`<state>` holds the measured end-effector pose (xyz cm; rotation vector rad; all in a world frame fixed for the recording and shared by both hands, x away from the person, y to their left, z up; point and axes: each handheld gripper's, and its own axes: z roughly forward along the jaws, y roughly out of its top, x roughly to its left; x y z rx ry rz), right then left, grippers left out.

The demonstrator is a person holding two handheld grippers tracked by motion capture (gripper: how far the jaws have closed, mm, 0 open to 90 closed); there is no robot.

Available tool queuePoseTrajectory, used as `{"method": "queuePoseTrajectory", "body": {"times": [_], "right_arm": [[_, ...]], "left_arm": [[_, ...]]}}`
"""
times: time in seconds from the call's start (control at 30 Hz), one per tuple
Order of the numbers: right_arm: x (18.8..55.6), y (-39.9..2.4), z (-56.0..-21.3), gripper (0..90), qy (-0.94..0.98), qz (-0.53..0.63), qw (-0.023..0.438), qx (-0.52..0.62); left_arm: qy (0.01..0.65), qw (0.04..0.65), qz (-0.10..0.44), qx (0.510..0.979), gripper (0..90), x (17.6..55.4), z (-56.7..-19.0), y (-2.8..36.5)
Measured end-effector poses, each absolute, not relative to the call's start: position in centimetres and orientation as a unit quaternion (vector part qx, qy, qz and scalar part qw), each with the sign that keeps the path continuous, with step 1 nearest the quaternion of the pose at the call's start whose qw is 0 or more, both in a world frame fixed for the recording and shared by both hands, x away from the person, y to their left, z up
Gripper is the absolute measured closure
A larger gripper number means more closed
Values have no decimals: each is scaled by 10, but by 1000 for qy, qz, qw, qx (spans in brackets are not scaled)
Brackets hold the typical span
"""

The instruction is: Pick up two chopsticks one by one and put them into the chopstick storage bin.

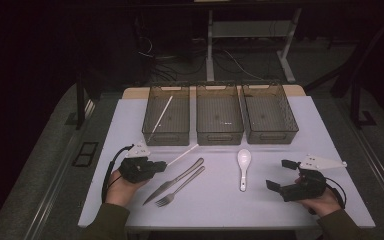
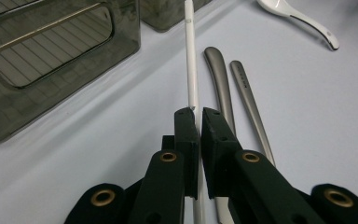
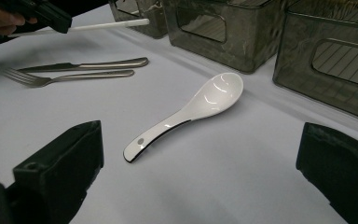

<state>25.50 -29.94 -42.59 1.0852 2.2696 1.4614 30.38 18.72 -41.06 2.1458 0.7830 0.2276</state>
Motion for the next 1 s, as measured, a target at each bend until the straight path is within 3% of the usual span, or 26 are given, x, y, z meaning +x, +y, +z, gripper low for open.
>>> {"method": "queuePoseTrajectory", "body": {"times": [1.0], "right_arm": [[256, -299, -427, 8, 773, 499, 114, 376]], "left_arm": [[333, 437, 116, 827, 847, 321, -368, 193]]}}
